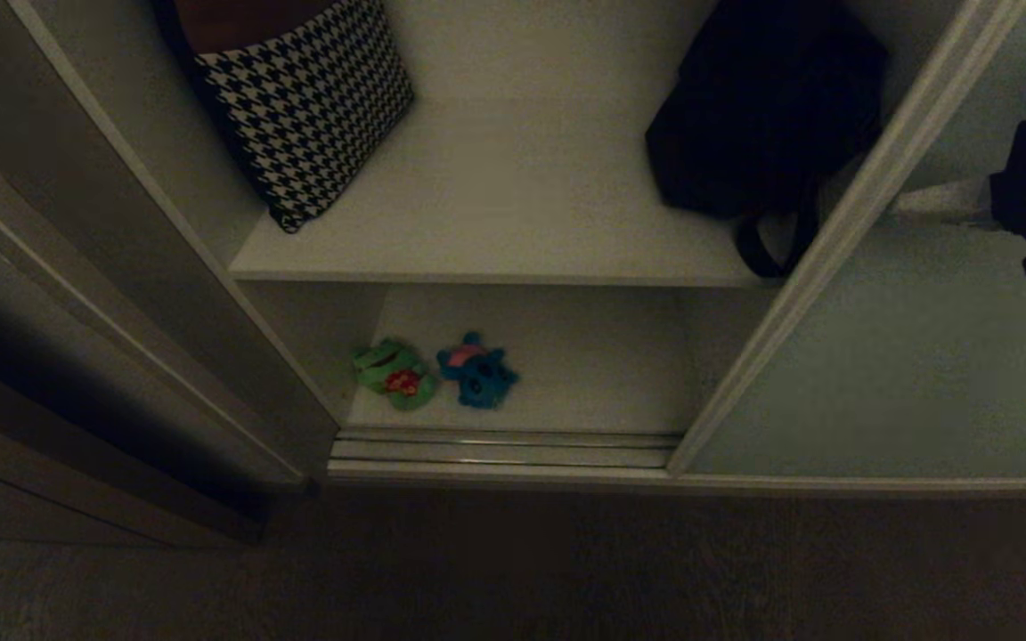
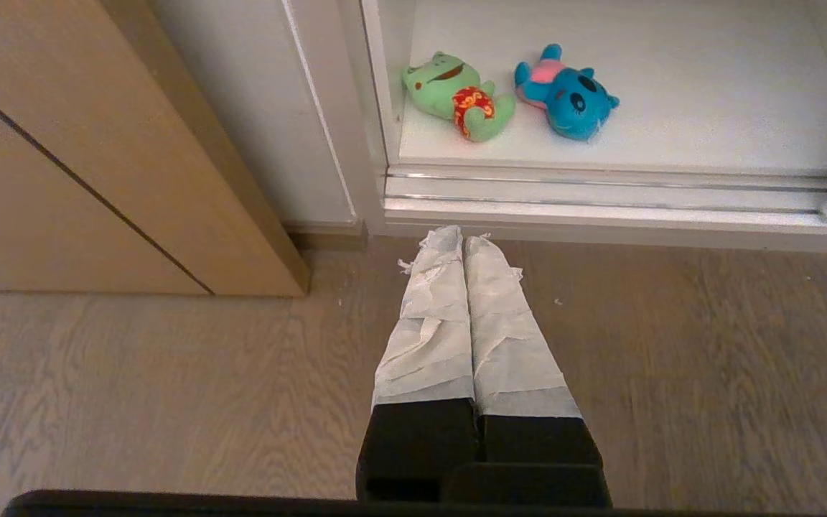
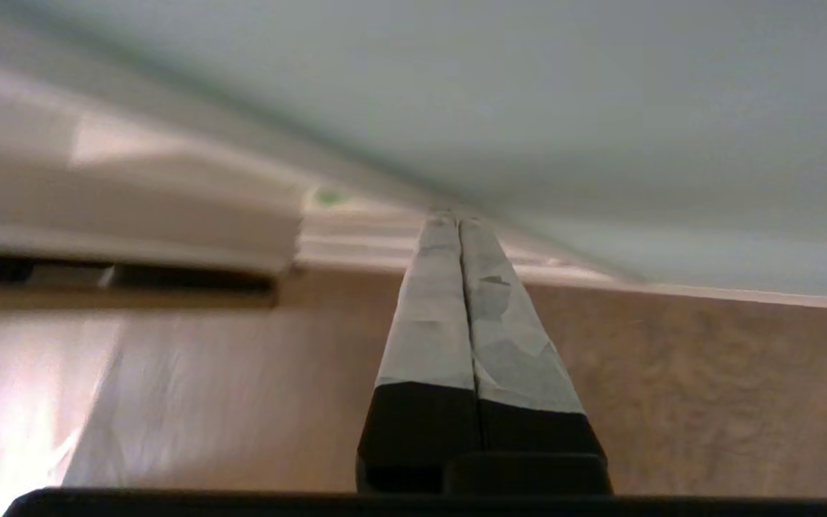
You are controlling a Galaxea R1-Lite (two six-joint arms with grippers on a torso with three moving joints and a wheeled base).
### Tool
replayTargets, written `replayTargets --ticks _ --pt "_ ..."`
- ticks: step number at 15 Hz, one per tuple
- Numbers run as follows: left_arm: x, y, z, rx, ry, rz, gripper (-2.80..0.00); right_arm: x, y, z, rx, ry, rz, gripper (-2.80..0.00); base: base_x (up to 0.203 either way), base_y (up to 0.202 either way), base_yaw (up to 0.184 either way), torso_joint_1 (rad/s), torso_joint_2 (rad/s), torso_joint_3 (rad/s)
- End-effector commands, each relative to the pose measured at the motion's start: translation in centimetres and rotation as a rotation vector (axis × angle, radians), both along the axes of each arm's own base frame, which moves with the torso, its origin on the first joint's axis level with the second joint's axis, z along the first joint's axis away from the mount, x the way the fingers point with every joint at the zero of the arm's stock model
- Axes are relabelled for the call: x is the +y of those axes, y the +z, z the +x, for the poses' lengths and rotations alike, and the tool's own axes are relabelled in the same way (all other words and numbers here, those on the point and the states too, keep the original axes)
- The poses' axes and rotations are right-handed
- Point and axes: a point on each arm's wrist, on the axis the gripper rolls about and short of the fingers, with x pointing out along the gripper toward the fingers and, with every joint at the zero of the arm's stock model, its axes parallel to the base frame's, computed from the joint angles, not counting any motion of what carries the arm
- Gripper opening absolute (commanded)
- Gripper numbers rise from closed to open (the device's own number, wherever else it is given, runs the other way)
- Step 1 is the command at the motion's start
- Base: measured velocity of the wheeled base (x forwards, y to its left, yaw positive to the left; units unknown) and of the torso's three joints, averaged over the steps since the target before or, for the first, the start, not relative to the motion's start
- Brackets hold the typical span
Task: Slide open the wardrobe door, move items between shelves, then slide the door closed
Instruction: Close the door
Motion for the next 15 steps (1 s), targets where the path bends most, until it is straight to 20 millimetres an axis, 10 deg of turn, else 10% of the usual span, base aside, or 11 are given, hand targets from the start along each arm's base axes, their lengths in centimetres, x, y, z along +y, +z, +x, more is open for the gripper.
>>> replayTargets --ticks 1,8,15 --pt "0.0 0.0 0.0 0.001 -0.001 0.000 -2.80 1.5 0.3 -0.2 -0.017 0.054 0.000 -2.80 0.000 0.000 0.000 0.000 0.00 0.000" --pt "0.0 0.0 0.0 0.001 0.000 0.000 -2.80 9.6 0.8 -4.4 -0.073 0.291 -0.071 -2.80 0.000 0.000 0.000 0.000 0.00 0.000" --pt "0.0 0.0 0.0 0.001 0.001 0.000 -2.80 6.7 2.5 -11.2 -0.192 0.380 -0.040 -2.80 0.000 0.000 0.000 0.000 0.00 0.000"
